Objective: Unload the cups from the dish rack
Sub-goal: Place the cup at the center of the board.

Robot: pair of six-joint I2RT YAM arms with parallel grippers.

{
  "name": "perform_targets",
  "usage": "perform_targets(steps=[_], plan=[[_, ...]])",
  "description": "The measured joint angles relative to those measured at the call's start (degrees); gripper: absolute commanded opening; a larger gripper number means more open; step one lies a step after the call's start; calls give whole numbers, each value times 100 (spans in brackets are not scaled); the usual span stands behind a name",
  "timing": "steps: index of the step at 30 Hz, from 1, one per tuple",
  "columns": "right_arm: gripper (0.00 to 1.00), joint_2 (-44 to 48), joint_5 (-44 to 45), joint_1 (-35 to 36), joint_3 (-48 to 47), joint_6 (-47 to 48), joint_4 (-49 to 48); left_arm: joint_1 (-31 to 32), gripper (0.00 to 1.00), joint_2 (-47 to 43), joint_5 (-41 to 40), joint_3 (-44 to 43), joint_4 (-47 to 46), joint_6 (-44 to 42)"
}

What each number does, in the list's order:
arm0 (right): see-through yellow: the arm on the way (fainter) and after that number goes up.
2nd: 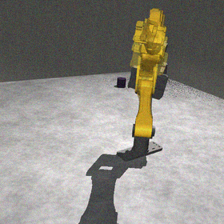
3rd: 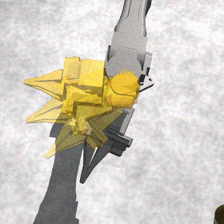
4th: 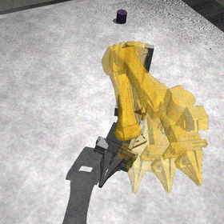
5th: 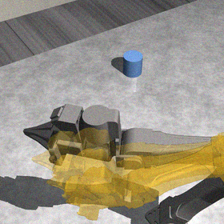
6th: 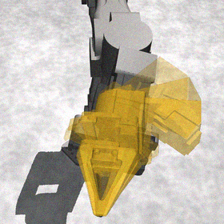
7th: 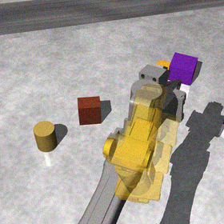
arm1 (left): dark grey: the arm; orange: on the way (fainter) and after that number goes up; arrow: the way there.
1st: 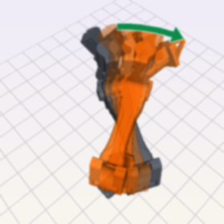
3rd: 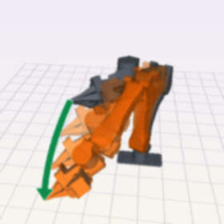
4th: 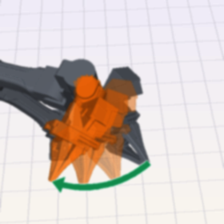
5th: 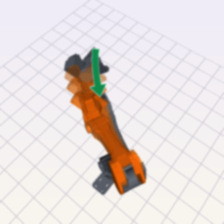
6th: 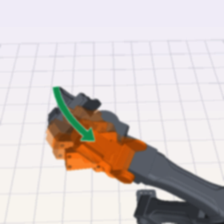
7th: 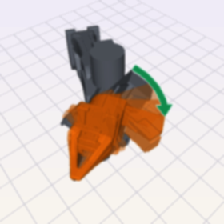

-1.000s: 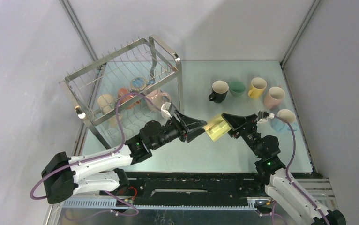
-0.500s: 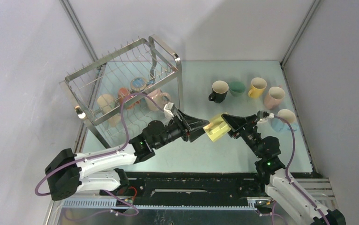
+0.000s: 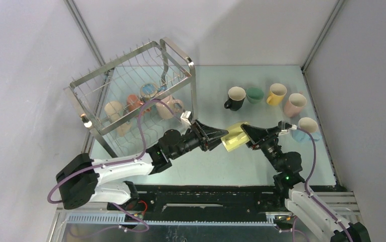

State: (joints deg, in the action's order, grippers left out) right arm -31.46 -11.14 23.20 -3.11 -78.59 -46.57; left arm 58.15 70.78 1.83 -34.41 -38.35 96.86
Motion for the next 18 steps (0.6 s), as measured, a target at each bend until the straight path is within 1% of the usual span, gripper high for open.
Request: perform_targets(steps=[5, 7, 8, 9, 10, 13, 15, 16, 18], plan=[[28, -57, -20, 2, 7, -22, -315, 39, 24, 232, 7, 0, -442, 195], [28, -76, -39, 2, 9, -26, -382, 61, 19, 293, -2, 0, -553, 236], [28, -87, -44, 2, 9, -33, -413, 72, 15, 315, -4, 0, -605, 258], [28, -92, -42, 0, 9, -57, -448, 83, 4, 337, -9, 0, -673, 275], [29, -90, -46, 2, 11, -138, -516, 94, 1, 356, -9, 0, -815, 330], [33, -70, -61, 0, 11, -181, -555, 125, 0, 358, -13, 0, -894, 343], [41, -15, -72, 0, 13, -192, -540, 149, 0, 358, -13, 0, -931, 341], [50, 22, -76, 0, 13, -195, -511, 157, 0, 358, -13, 0, -946, 334], [66, 133, -81, 2, 20, -197, -437, 188, 0, 358, -24, 0, -977, 306]])
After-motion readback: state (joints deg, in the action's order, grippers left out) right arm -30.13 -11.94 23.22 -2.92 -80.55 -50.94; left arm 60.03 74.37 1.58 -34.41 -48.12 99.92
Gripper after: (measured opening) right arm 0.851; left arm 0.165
